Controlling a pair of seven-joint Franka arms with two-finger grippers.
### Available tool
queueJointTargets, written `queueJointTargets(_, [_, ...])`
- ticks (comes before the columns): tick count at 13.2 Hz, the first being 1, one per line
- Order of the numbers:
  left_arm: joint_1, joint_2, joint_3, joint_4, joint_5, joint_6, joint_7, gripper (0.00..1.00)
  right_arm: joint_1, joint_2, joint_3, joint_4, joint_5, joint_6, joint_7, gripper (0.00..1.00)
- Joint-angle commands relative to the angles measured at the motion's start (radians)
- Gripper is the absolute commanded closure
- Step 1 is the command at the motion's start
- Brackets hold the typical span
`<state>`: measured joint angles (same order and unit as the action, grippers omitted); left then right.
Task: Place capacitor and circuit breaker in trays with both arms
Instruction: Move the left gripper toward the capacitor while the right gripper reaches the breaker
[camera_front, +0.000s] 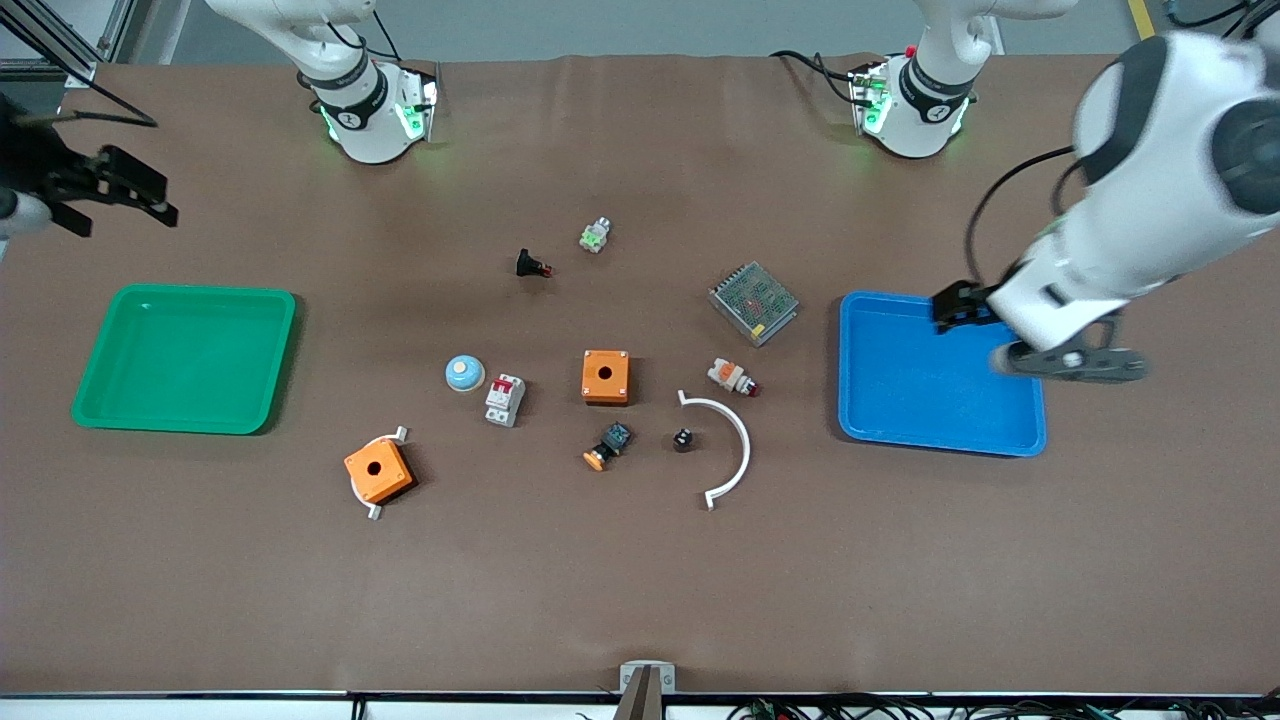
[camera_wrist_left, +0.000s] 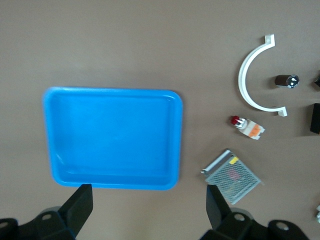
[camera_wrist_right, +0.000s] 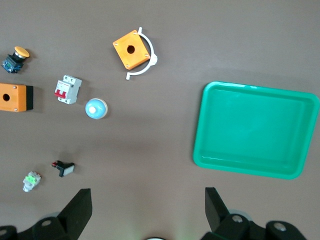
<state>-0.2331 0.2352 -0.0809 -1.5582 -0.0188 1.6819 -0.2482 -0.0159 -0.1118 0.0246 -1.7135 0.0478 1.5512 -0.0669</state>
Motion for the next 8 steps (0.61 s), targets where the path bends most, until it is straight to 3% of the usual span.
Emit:
queueJointTargets(1, [-0.092, 0.172, 0.003, 0.108, -0.012, 0.051, -0.161, 0.00, 0.112, 0.096, 0.003, 0.005, -0.016, 0.064, 0.154, 0.00])
queueJointTargets(4, [-0.182, 0.327, 0.004, 0.159, -0.007, 0.267, -0.316, 0.00, 0.194, 0.213, 0.003, 0.003, -0.016, 0.156, 0.235, 0.00])
queueJointTargets(8, [-0.277, 0.508, 0.006, 0.188, -0.012, 0.556, -0.380, 0.01, 0.336, 0.374, 0.001, 0.003, -0.017, 0.298, 0.476, 0.00])
